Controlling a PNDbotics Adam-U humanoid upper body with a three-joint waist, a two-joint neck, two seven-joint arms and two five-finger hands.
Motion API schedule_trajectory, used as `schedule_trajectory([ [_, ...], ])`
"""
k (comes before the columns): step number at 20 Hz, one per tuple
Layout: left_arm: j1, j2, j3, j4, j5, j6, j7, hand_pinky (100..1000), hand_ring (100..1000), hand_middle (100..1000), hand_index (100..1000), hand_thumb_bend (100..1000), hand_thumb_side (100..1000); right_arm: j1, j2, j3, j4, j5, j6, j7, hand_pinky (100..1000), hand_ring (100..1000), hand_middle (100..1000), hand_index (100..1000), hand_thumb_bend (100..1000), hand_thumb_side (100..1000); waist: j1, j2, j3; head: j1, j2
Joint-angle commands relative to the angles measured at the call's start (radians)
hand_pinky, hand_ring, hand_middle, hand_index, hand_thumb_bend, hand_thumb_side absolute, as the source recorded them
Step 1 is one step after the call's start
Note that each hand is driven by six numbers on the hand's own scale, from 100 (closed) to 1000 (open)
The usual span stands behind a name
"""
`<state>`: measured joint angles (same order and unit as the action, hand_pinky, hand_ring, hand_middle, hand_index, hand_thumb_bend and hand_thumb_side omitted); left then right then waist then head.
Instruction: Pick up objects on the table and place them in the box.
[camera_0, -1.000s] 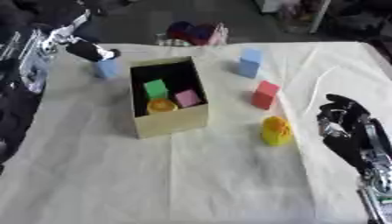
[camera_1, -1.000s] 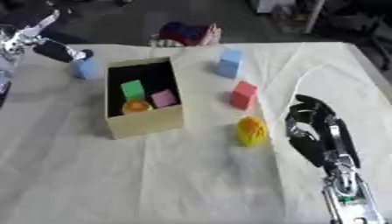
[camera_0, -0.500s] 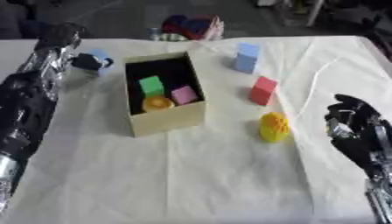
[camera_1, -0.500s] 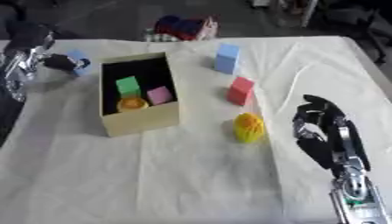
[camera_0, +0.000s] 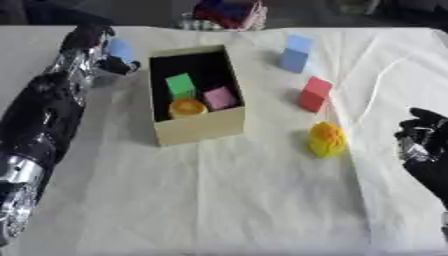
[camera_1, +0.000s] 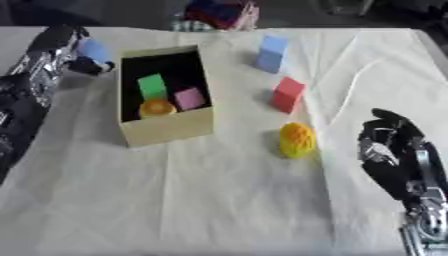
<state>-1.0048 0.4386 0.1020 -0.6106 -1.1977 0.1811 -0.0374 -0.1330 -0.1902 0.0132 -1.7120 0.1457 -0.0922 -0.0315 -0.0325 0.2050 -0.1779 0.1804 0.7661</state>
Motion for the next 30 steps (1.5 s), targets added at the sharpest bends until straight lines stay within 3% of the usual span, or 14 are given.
schedule_trajectory([
  [1, -0.019, 0.038, 0.011, -0.013, 0.015, 0.021, 0.041, 798, 733, 770, 869, 538, 453, -0.015, -0.023, 0.0, -0.017, -0.006, -0.002, 0.002, 749, 626, 626, 802, 100, 209, -0.006, 0.004, -0.003, 0.024, 0.004],
  [5, -0.014, 0.038, 0.006, 0.007, 0.031, 0.015, 0.033, 781, 704, 731, 834, 472, 409, -0.021, -0.023, 0.003, -0.019, -0.008, -0.003, 0.006, 749, 626, 626, 802, 100, 210, -0.003, 0.012, -0.006, 0.027, 0.004],
  [12, -0.002, 0.032, 0.001, 0.012, 0.037, -0.002, 0.008, 726, 543, 525, 683, 267, 138, -0.024, -0.021, 0.001, -0.017, -0.006, -0.002, 0.005, 749, 626, 627, 802, 100, 212, -0.004, 0.015, -0.008, 0.027, 0.004],
  [16, -0.008, 0.039, 0.0, -0.042, 0.066, -0.014, 0.049, 712, 488, 449, 626, 195, 129, -0.024, -0.018, -0.001, -0.017, -0.003, -0.002, 0.003, 749, 626, 627, 801, 100, 214, -0.005, 0.012, -0.005, 0.022, 0.004],
  [20, -0.011, 0.074, -0.025, -0.176, 0.151, -0.064, 0.058, 718, 480, 436, 623, 172, 125, -0.02, -0.02, -0.005, -0.016, 0.002, -0.001, -0.001, 749, 626, 627, 801, 100, 214, -0.002, 0.004, 0.003, 0.007, 0.004],
  [24, 0.009, 0.143, -0.101, -0.397, 0.258, -0.182, -0.022, 725, 492, 450, 631, 193, 112, -0.014, -0.024, -0.009, -0.015, 0.007, 0.0, -0.004, 749, 626, 627, 801, 100, 215, 0.004, -0.006, 0.013, -0.014, 0.004],
  [30, 0.091, 0.254, -0.28, -0.732, 0.449, -0.431, -0.279, 726, 540, 499, 652, 282, 117, -0.01, -0.027, -0.007, -0.014, 0.014, -0.001, -0.003, 749, 626, 627, 801, 100, 217, 0.017, -0.02, 0.023, -0.03, 0.004],
])
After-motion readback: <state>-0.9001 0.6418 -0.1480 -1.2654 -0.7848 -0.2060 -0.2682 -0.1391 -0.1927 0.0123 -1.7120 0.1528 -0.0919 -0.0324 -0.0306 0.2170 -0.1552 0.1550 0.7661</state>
